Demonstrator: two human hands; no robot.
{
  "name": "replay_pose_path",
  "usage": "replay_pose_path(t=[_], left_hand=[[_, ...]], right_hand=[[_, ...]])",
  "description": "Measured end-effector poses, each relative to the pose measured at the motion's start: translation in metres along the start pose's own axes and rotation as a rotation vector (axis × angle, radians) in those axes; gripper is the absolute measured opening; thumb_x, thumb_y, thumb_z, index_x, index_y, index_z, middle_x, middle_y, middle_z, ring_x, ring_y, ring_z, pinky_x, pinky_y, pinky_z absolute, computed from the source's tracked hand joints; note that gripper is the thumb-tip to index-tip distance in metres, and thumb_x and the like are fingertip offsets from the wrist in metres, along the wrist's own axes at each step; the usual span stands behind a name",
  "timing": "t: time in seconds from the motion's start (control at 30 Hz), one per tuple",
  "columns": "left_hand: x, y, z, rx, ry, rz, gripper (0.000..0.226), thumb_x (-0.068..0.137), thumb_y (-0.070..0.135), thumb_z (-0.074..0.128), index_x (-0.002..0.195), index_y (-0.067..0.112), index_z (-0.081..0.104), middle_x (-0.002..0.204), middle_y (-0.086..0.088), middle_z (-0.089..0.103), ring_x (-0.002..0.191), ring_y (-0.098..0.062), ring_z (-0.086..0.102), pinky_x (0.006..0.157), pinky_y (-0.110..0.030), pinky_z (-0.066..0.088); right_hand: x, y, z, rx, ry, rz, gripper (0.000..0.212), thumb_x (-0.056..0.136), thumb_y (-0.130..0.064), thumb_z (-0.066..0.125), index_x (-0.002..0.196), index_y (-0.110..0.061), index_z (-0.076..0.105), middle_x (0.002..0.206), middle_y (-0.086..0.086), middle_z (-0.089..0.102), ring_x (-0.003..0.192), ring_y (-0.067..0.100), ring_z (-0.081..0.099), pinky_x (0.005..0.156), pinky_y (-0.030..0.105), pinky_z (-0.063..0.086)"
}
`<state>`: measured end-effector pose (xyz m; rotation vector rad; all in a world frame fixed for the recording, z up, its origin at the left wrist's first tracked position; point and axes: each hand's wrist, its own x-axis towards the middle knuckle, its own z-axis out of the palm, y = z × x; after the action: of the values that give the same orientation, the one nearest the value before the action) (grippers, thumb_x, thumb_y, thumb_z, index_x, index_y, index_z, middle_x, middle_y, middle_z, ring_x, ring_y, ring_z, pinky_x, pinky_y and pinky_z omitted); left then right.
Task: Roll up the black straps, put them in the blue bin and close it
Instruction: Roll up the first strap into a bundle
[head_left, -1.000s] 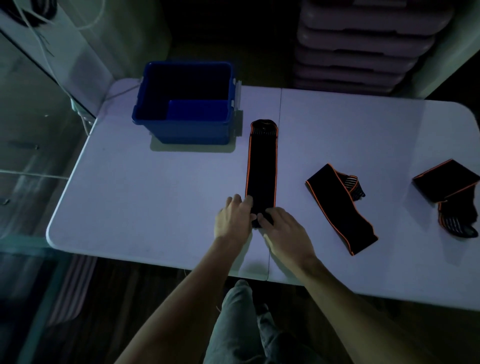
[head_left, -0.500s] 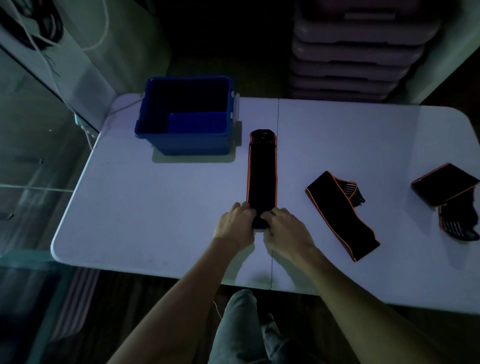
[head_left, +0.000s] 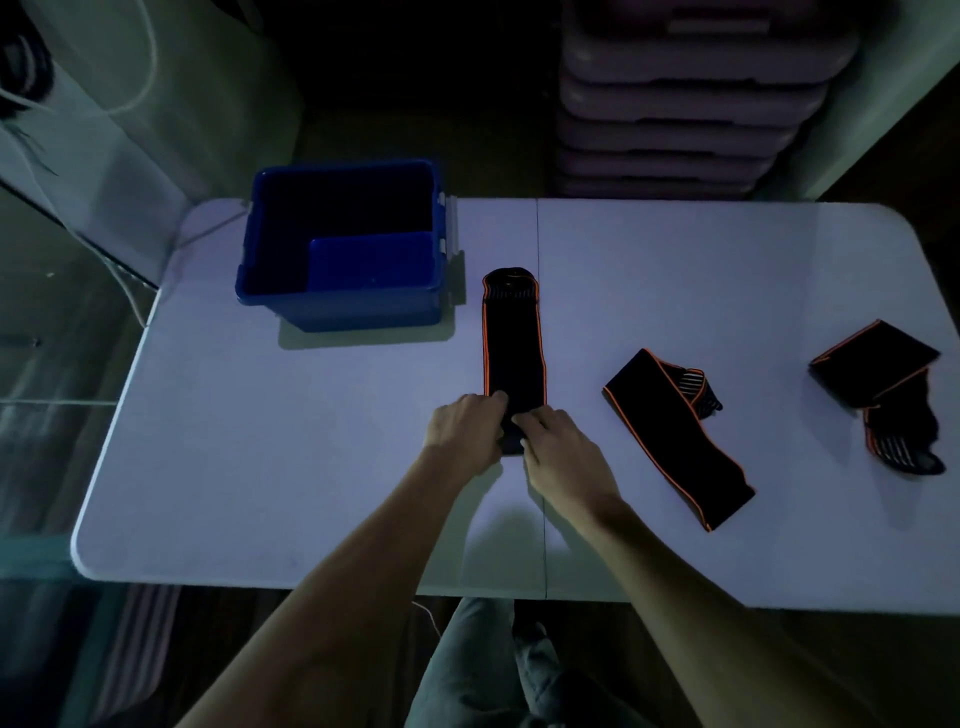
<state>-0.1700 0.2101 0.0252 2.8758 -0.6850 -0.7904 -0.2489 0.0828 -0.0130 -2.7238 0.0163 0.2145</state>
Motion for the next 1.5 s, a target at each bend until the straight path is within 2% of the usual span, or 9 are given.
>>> replay_pose_path(t=[0.13,0.23,0.43,0.63,0.77,1.0,1.23,1.37,1.5], left_hand=[[0.004,-0.011,0.015,-0.066,0.147,0.099,0.038,0.09,0.012,0.056,0.128,0.019,0.055,0.131,-0.002,0.051,0.117,-0.025,0.051,0.079,-0.04,0.048],[0.007,-0.02,0.019,-0.001,0.101,0.204,0.061,0.089,0.009,0.055,0.147,0.025,0.041,0.156,0.006,0.033,0.132,-0.023,0.04,0.092,-0.042,0.047],[0.007,-0.03,0.021,0.034,0.043,0.215,0.06,0.095,0.046,0.044,0.151,0.029,0.032,0.161,0.011,0.025,0.135,-0.021,0.037,0.099,-0.042,0.043],[0.008,-0.031,0.022,0.074,0.058,0.238,0.075,0.084,0.046,0.063,0.148,0.024,0.032,0.159,0.007,0.028,0.132,-0.022,0.039,0.098,-0.04,0.043],[0.01,-0.032,0.024,0.044,0.096,0.245,0.071,0.085,0.041,0.067,0.144,0.023,0.032,0.152,0.008,0.038,0.127,-0.022,0.044,0.094,-0.039,0.045],[0.02,-0.032,0.011,-0.044,0.094,0.259,0.049,0.081,0.037,0.066,0.125,0.025,0.049,0.125,0.008,0.057,0.117,-0.019,0.048,0.086,-0.036,0.046],[0.034,-0.029,-0.007,-0.205,0.018,0.15,0.035,0.083,0.037,0.056,0.114,0.023,0.063,0.11,0.002,0.065,0.113,-0.02,0.051,0.081,-0.038,0.05],[0.039,-0.026,-0.008,-0.382,0.032,0.088,0.034,0.09,0.032,0.054,0.123,0.023,0.053,0.108,-0.004,0.062,0.101,-0.026,0.056,0.077,-0.04,0.052],[0.044,-0.028,-0.004,-0.368,0.086,0.084,0.037,0.093,0.03,0.055,0.128,0.019,0.052,0.121,-0.005,0.059,0.11,-0.026,0.054,0.083,-0.044,0.053]], right_hand=[[0.01,-0.001,0.0,0.042,-0.012,0.076,0.038,0.095,-0.01,0.05,0.133,-0.015,0.051,0.126,0.008,0.059,0.11,0.026,0.055,0.082,0.043,0.057],[0.012,-0.003,0.003,0.086,-0.025,0.097,0.036,0.096,-0.01,0.048,0.132,-0.014,0.048,0.128,0.009,0.057,0.114,0.026,0.053,0.083,0.043,0.056],[0.007,0.003,0.003,0.024,-0.12,0.061,0.05,0.095,-0.031,0.055,0.139,-0.012,0.039,0.137,0.009,0.044,0.125,0.027,0.042,0.081,0.044,0.057],[0.007,0.004,0.005,-0.162,-0.035,0.007,0.053,0.078,-0.027,0.076,0.123,-0.006,0.057,0.114,0.014,0.06,0.1,0.03,0.063,0.049,0.036,0.059],[0.012,0.004,0.002,-0.086,-0.032,0.02,0.052,0.084,-0.03,0.069,0.128,-0.006,0.053,0.127,0.014,0.052,0.121,0.029,0.051,0.064,0.041,0.063],[0.025,0.012,-0.016,-0.118,-0.121,-0.017,0.051,0.089,-0.043,0.058,0.129,-0.014,0.05,0.124,0.007,0.042,0.117,0.023,0.043,0.084,0.036,0.053],[0.04,0.028,-0.027,0.158,-0.122,0.022,0.041,0.09,-0.044,0.059,0.119,-0.019,0.047,0.118,-0.001,0.049,0.107,0.017,0.046,0.075,0.037,0.051],[0.056,0.033,-0.034,0.215,-0.136,0.063,0.031,0.086,-0.036,0.061,0.11,-0.018,0.055,0.109,-0.002,0.053,0.103,0.017,0.046,0.079,0.04,0.049],[0.082,0.037,-0.04,0.24,-0.194,0.031,0.019,0.089,-0.026,0.06,0.103,-0.014,0.062,0.093,0.0,0.054,0.092,0.024,0.056,0.073,0.04,0.05]])
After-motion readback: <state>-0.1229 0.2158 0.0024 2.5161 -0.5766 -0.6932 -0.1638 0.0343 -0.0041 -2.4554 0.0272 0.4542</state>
